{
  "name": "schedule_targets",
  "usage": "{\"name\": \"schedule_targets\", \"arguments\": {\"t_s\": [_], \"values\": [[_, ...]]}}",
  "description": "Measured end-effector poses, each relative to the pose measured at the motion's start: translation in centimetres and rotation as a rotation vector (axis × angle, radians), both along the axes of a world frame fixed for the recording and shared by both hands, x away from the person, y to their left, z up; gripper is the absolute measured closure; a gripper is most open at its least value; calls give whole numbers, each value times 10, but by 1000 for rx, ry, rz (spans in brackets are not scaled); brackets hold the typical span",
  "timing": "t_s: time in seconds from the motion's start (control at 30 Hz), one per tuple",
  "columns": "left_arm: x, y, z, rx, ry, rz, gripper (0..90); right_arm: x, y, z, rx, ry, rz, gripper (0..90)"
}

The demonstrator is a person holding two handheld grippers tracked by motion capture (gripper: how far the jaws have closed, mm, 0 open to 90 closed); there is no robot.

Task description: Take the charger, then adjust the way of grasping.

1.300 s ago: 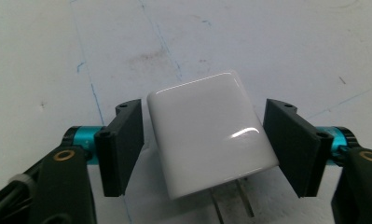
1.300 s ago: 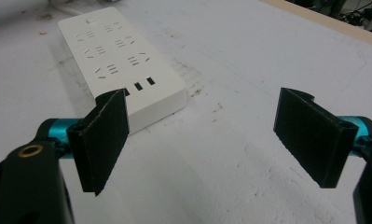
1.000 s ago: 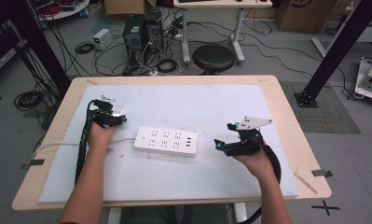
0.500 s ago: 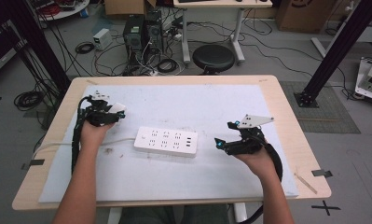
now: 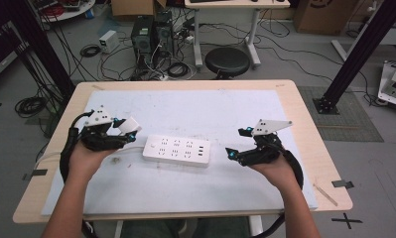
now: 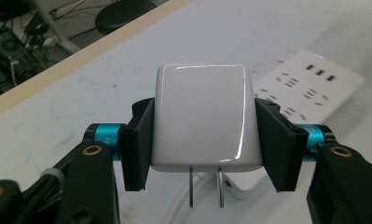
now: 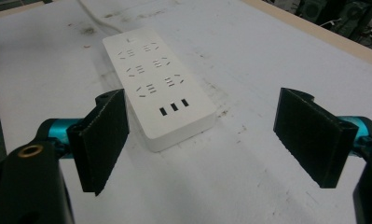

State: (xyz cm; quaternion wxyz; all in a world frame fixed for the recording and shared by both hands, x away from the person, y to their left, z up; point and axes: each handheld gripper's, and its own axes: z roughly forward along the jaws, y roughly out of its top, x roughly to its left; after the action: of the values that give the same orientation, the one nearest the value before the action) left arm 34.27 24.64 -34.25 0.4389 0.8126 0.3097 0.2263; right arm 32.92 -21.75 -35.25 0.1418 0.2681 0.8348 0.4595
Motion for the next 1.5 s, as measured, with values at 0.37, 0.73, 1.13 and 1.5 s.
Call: {"name": "schedule_targets", "arguments": {"t_s": [0.37, 0.73, 1.13, 1.5], "values": [[-24, -10, 2, 8, -45, -183, 425, 0, 12, 1, -15, 19, 20, 183], [-30, -46, -6, 46, -136, -344, 424, -7, 28, 1, 23, 73, 78, 182], [-47, -99, -36, 115, -280, -449, 425, -10, 49, -23, 118, 247, 134, 183], [-67, -124, -50, 173, -385, -503, 425, -9, 70, -46, 260, 385, 200, 183]]}}
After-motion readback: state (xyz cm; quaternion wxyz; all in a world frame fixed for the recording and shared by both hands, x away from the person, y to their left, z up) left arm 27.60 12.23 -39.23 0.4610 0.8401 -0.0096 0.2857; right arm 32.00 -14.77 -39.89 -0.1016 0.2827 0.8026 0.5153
